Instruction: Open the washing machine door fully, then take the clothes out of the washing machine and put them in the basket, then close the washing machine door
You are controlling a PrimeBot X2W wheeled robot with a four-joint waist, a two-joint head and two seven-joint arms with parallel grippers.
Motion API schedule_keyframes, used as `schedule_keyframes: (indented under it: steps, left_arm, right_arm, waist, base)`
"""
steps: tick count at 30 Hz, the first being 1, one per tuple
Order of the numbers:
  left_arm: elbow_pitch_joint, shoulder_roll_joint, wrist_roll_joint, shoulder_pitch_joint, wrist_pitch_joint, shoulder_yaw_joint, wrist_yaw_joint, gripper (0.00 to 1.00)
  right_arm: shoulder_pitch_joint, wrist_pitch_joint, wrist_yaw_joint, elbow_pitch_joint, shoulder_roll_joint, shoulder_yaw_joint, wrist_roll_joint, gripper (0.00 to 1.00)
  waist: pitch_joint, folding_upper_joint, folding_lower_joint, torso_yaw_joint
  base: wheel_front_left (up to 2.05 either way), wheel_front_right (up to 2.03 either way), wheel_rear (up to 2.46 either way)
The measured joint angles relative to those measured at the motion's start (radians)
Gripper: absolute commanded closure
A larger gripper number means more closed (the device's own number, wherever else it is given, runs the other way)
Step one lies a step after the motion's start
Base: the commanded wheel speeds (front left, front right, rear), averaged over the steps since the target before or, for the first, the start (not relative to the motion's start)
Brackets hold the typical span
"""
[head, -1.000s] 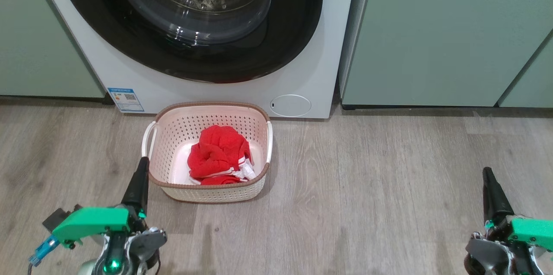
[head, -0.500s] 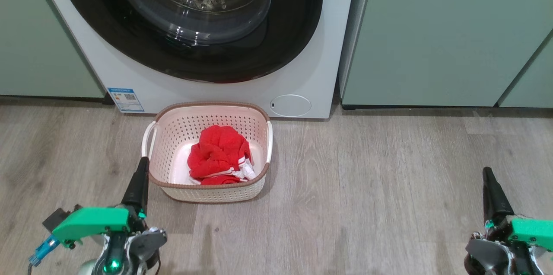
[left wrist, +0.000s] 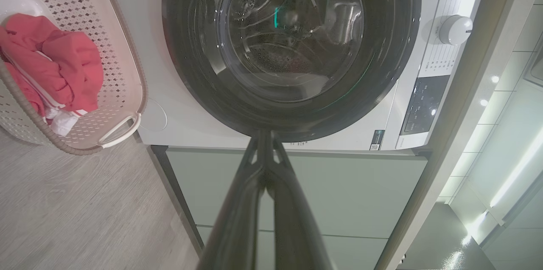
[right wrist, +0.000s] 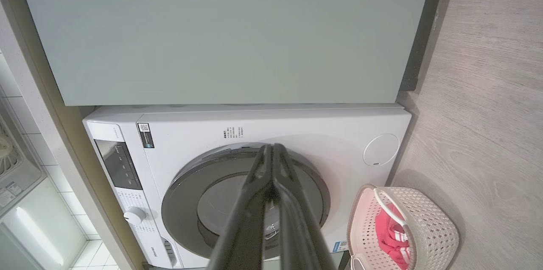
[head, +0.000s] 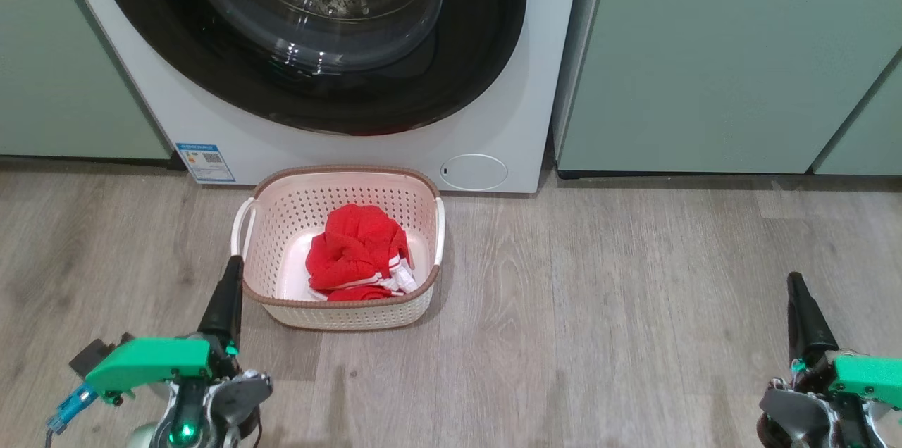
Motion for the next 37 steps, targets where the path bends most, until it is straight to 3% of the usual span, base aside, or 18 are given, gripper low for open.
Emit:
schedule_keyframes:
  steps: [37]
  left_arm:
    - [0.000,0.000,0.000,0.000,0.000,0.000,0.000,1.00]
  right_arm:
    - [0.000,0.000,0.000,0.000,0.000,0.000,0.000,1.00]
  waist:
    - [0.000,0.0000,0.0000,0.000]
  base:
    - [0.00,0.00,0.00]
